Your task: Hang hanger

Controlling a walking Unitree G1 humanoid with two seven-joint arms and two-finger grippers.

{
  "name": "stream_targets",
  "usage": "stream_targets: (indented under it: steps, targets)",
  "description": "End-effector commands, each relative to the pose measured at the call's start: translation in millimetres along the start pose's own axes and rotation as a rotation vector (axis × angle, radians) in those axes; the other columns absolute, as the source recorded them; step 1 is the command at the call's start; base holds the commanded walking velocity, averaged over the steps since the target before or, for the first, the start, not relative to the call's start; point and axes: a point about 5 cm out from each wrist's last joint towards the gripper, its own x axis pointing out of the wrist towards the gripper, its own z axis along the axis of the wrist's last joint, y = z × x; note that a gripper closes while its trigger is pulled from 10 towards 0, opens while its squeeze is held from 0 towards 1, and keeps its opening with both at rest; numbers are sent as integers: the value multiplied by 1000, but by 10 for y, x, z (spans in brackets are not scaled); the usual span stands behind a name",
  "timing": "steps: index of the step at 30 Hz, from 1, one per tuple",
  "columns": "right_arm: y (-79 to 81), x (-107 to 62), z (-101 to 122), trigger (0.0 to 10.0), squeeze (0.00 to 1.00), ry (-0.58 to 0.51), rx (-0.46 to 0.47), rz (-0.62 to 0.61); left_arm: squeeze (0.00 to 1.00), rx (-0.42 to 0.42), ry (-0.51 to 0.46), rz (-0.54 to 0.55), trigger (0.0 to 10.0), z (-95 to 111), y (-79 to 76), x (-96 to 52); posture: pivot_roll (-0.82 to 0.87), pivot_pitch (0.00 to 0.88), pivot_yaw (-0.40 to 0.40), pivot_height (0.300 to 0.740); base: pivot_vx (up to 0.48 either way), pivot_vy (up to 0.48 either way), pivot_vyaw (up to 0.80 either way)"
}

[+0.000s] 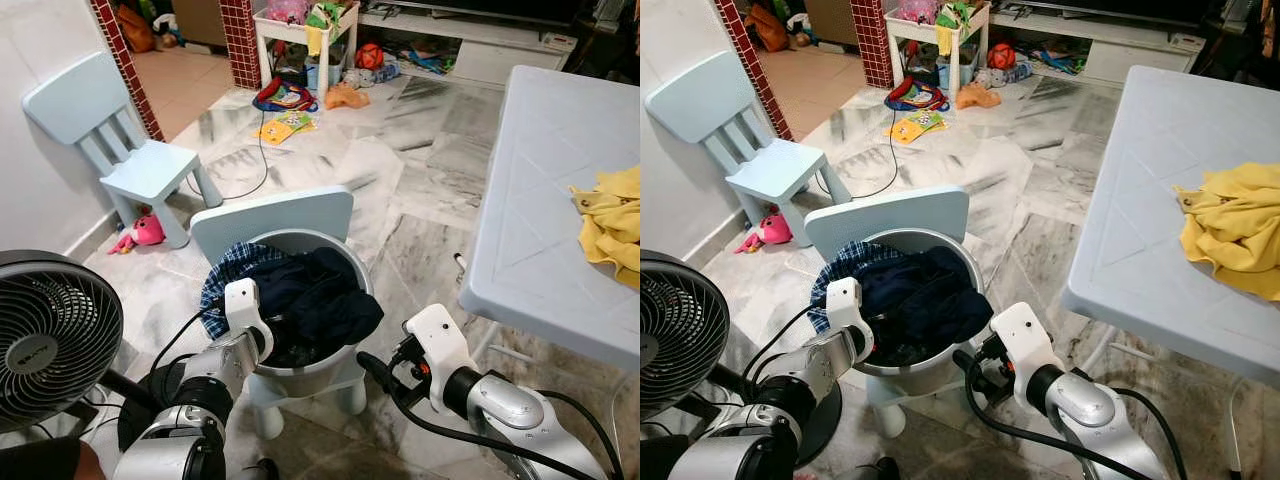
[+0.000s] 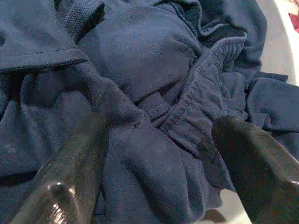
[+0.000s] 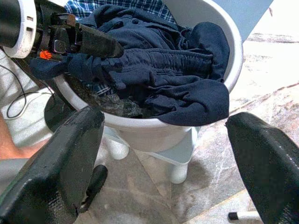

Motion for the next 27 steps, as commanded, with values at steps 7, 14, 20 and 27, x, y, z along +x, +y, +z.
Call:
stream_targets:
  steps: [7, 14, 20, 27]
  targets:
    - [22, -17, 43, 10000, 0, -16, -7, 6, 0, -9, 9, 17, 10000, -21, 31, -7, -192, 147, 26, 740, 0, 0, 0]
    - [22, -17, 43, 10000, 0, -16, -7, 6, 0, -9, 9, 17, 10000, -21, 31, -7, -192, 147, 26, 740, 0, 0, 0]
    - [22, -17, 43, 10000, 0, -16, -7, 6, 0, -9, 9, 17, 10000, -21, 31, -7, -192, 147, 26, 740, 0, 0, 0]
    - [-40, -10, 60, 10000, 0, 7, 58, 15, 0, 24, -76, 168, 0, 13, 298, -117, -173, 168, 3, 740, 0, 0, 0]
